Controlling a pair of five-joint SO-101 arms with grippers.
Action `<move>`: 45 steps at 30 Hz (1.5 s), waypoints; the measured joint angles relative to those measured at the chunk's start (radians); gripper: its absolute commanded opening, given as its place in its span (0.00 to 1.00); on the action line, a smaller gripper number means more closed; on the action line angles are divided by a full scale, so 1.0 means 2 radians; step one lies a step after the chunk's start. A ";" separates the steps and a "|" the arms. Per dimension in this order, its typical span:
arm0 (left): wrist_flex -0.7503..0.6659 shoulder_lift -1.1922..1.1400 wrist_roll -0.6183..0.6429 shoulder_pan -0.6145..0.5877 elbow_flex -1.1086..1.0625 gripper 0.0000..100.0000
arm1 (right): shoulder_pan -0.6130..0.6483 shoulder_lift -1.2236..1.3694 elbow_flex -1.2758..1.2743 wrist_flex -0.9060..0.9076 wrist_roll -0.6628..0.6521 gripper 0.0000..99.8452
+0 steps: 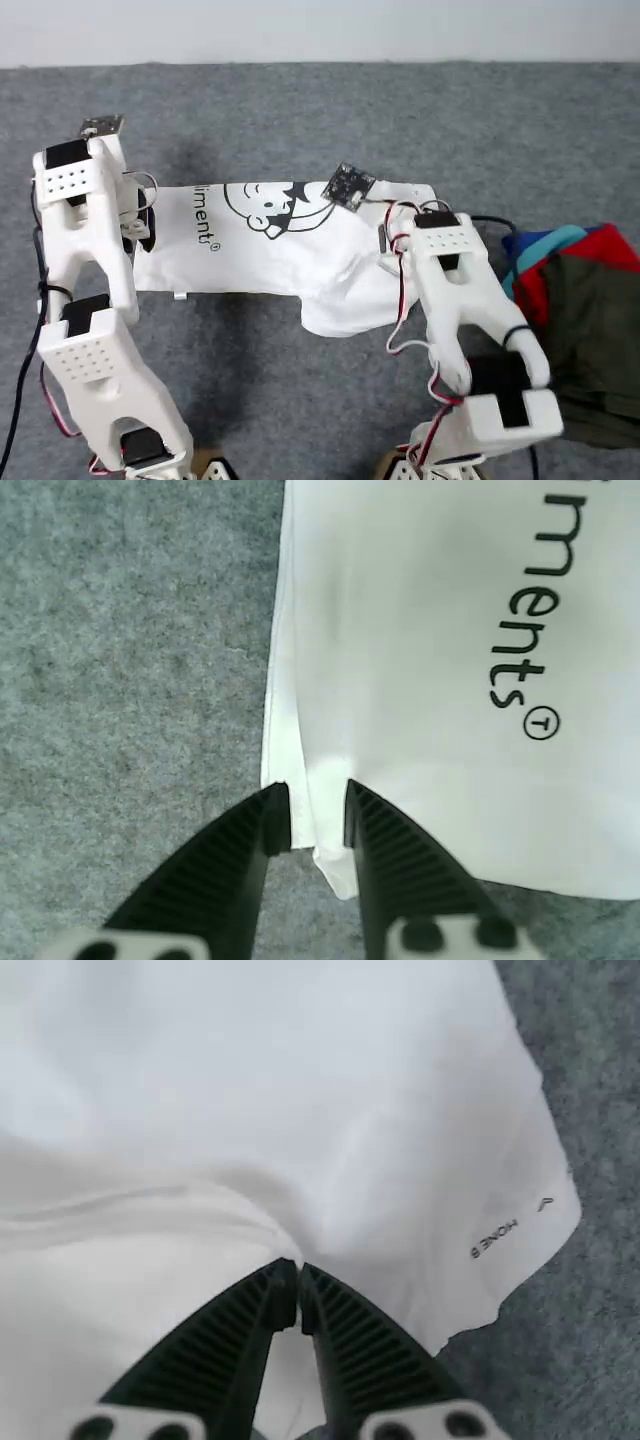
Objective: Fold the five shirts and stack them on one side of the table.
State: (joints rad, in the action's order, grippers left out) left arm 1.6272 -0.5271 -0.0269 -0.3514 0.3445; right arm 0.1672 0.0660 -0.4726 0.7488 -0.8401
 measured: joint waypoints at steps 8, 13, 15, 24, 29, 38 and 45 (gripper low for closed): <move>0.000 0.000 0.000 0.000 0.000 0.10 | 0.001 0.094 0.083 -0.007 0.024 0.01; 0.000 0.000 0.000 0.000 0.000 0.10 | -0.002 0.123 0.110 0.002 0.047 0.07; 0.000 0.000 0.000 0.000 0.000 0.10 | -0.001 0.123 0.114 0.014 0.048 0.15; 0.000 0.000 0.000 0.000 0.000 0.10 | -0.025 0.078 0.182 0.133 0.107 0.22; 0.000 0.000 0.000 0.000 0.000 0.10 | -0.002 -0.002 0.197 0.305 0.078 0.22; 0.000 0.000 0.000 0.000 0.000 0.10 | 0.058 -0.056 0.014 0.334 0.065 0.10; 0.000 0.000 0.000 0.000 0.000 0.10 | 0.104 -0.097 -0.052 0.324 0.064 0.16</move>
State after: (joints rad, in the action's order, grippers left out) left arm 1.6272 -0.5271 -0.0269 -0.3514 0.3445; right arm 0.3759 -0.1289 -0.5769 1.3963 -0.7112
